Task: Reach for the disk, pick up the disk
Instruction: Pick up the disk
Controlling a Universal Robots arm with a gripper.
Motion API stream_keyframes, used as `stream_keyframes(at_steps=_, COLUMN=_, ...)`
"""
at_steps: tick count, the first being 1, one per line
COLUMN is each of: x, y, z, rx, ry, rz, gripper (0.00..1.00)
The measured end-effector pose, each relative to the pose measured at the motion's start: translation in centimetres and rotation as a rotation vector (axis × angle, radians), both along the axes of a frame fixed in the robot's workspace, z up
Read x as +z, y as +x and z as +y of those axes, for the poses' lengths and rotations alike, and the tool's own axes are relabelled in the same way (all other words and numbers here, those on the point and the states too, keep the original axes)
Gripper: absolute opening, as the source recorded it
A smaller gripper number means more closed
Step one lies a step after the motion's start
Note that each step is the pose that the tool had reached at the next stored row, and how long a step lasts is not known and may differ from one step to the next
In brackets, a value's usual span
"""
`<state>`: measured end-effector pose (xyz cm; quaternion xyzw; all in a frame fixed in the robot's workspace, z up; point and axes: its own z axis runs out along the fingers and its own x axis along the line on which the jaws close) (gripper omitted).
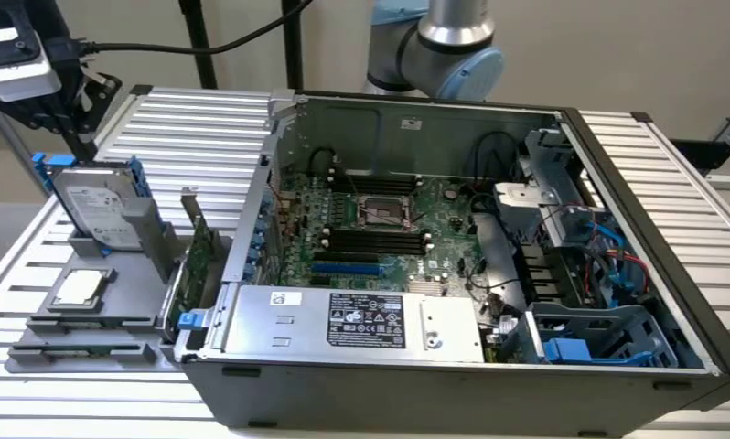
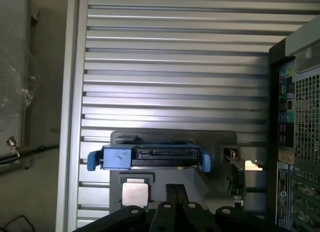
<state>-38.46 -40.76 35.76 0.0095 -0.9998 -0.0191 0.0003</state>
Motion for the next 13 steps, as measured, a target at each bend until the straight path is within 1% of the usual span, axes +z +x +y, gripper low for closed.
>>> stream_keyframes(at_steps=3, x=0.0, y=-0.9, z=0.55, rx=0.0, ry=-0.0002, rz=0.0, gripper=0.11)
stream_keyframes(at_steps=6, x=0.0, y=-2.0, z=0.97, rx=0.0, ry=-0.0004, rz=-0.0002, gripper=0.11)
stream_keyframes(at_steps=10, x=-0.01, y=-3.4, z=1.31, rx=0.0, ry=-0.0005, rz=-0.0002, gripper=0.11)
stream_keyframes(at_steps=13, x=-0.01, y=-3.9, z=1.49, rx=0.0, ry=-0.0005, rz=-0.0002, gripper=0.11)
